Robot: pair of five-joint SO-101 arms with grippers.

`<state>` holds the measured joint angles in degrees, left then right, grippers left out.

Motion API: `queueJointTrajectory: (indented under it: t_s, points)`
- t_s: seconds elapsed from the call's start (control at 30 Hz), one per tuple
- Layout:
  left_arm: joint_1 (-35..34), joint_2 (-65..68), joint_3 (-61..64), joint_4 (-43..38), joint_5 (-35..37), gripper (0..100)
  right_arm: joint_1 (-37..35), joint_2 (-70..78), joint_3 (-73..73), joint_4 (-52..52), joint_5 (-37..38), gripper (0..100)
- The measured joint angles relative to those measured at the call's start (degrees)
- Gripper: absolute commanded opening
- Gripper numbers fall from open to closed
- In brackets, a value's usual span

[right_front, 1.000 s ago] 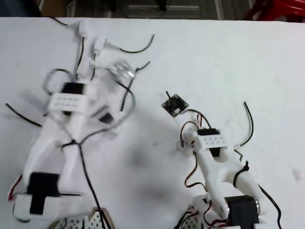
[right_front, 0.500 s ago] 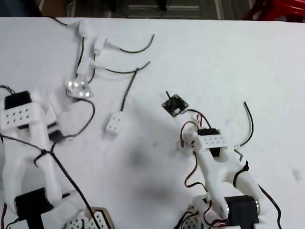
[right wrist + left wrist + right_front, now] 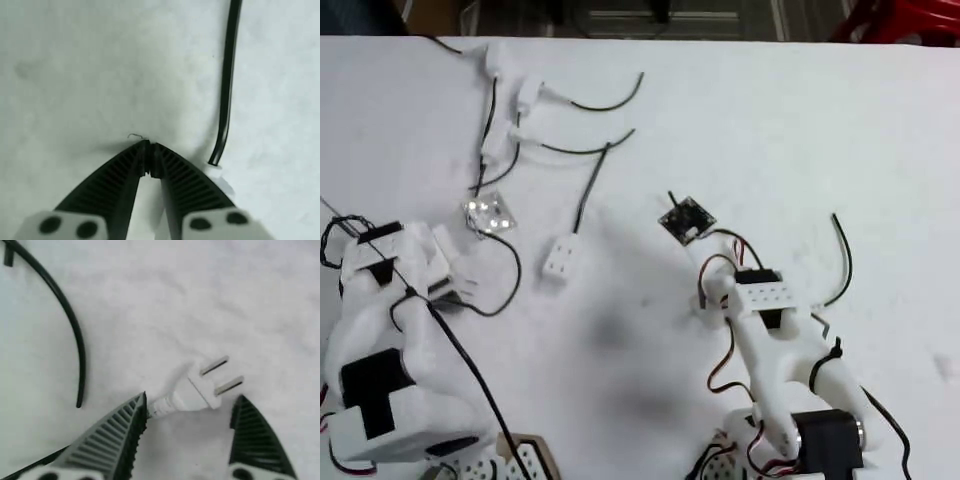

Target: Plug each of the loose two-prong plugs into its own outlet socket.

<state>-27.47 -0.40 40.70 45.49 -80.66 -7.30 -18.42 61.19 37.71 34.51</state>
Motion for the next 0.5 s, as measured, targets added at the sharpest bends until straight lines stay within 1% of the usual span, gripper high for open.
queueJointTrajectory:
  t_s: [0.1,0.37,0.5]
  points:
    - [0.00,4.31,-0.97,0.26,0.00,2,0.00,0.00,0.00,0.00,0.00,2.0]
    - [0.53,12.92,-11.16,0.00,0.00,3,0.00,0.00,0.00,0.00,0.00,2.0]
    - [1.14,13.98,-12.22,0.44,0.00,3,0.00,0.00,0.00,0.00,0.00,2.0]
